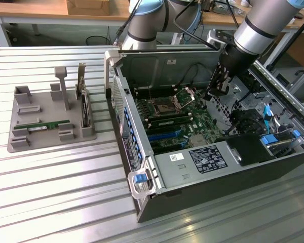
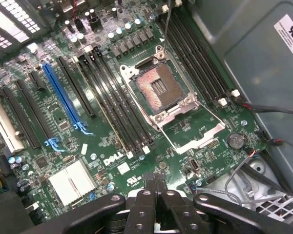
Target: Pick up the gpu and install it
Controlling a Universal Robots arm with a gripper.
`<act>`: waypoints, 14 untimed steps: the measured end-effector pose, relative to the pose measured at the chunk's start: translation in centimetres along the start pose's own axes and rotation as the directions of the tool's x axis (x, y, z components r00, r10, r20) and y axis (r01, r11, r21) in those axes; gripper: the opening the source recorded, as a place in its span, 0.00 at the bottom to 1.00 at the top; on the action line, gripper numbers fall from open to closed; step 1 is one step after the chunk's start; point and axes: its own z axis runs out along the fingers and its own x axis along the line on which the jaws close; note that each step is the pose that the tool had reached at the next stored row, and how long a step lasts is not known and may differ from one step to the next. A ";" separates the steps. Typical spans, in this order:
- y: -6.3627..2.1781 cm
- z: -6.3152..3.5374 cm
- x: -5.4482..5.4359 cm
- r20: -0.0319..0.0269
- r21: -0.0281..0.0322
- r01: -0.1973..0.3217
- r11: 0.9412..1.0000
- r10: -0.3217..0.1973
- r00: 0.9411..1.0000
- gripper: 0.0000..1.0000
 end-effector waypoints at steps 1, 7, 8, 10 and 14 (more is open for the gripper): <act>0.00 0.00 0.0 0.002 0.000 -0.011 1.000 0.011 1.000 0.10; -0.02 0.00 0.0 0.011 0.000 -0.076 0.997 0.076 0.997 0.10; -0.02 0.00 0.0 0.016 0.000 -0.104 0.995 0.104 0.994 0.10; -0.02 0.00 0.0 0.020 0.000 -0.136 0.991 0.135 0.991 0.10; -0.02 0.00 0.0 0.027 -0.001 -0.179 0.984 0.179 0.983 0.10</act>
